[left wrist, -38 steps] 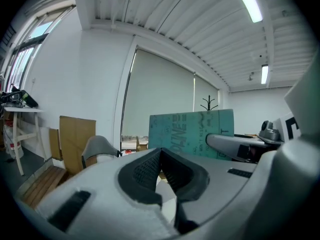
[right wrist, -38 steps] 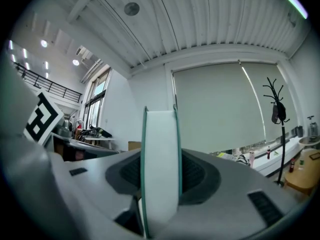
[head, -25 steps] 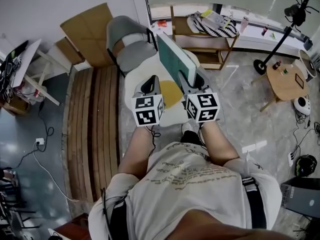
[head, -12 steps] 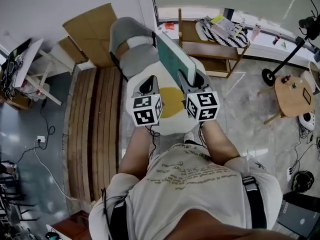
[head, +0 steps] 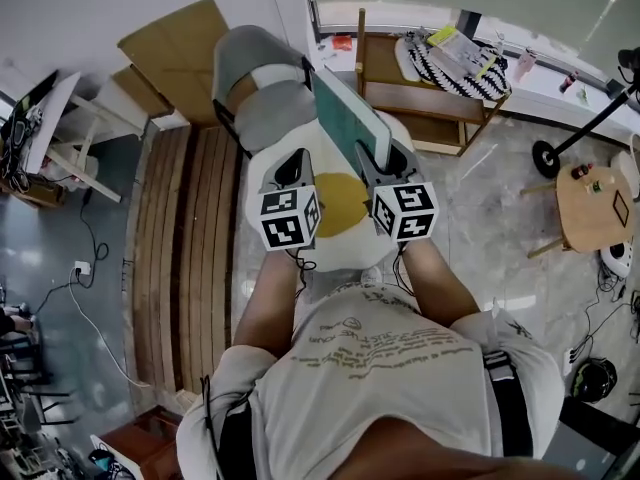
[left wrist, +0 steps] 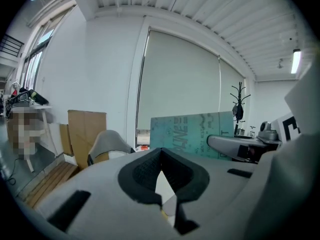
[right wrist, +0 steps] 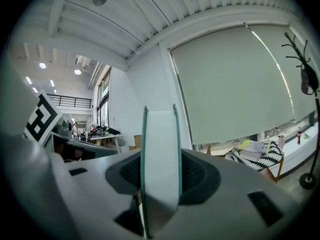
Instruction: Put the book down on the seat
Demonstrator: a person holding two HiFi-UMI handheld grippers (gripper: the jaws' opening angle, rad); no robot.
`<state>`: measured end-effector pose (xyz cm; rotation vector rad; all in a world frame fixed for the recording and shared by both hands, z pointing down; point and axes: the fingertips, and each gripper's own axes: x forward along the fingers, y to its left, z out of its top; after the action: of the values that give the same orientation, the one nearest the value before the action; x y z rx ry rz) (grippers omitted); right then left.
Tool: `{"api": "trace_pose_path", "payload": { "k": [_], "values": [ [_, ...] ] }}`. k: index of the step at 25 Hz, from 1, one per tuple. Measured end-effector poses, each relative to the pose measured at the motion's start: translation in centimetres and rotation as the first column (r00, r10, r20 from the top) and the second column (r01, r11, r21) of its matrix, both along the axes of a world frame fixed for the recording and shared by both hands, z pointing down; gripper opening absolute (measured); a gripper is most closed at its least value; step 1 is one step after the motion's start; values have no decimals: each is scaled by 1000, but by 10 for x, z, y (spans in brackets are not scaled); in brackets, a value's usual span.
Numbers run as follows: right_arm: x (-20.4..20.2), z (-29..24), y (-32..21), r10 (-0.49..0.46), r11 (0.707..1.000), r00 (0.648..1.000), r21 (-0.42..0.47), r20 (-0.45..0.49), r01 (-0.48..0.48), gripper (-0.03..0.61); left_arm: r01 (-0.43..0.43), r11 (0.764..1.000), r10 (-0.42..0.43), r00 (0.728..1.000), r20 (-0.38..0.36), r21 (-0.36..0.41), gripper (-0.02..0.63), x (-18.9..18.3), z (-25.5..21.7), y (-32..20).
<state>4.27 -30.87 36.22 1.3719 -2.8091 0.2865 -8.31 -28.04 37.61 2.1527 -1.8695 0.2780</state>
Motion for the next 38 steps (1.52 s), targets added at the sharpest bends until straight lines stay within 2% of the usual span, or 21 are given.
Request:
{"api": "trace_pose_path", "payload": {
  "k": [10, 14, 20, 23, 33, 35, 38],
  "values": [
    [8, 29, -58, -63, 994, 998, -85, 32, 65, 173, 81, 996, -80, 996, 26, -34, 20, 2, 17, -33],
    [0, 37, -67, -71, 990, 996, -116, 46, 76, 173, 98, 994, -98, 995, 1, -41, 20, -12, 22, -47],
    [-12, 35, -75, -53, 991, 991, -117, 119, 67, 173, 45, 998, -45, 999, 15, -49, 20, -23, 27, -69],
    [-24, 41, -77, -36, 989, 991, -138, 126, 54, 173, 17, 998, -16, 1000, 13, -62, 20, -35, 31, -77],
    [-82, 102, -78, -2, 962, 1000, -273, 8, 4, 173, -31, 989, 20, 997, -75, -147, 20, -104, 82, -81],
    [-95, 119, -75, -9, 952, 999, -307, -47, -6, 173, -41, 986, 26, 996, -90, -161, 20, -119, 91, -81],
    [-119, 150, -73, -45, 944, 980, -328, -196, -22, 173, -48, 981, 30, 995, -93, -190, 20, -148, 112, -83]
  ]
}}
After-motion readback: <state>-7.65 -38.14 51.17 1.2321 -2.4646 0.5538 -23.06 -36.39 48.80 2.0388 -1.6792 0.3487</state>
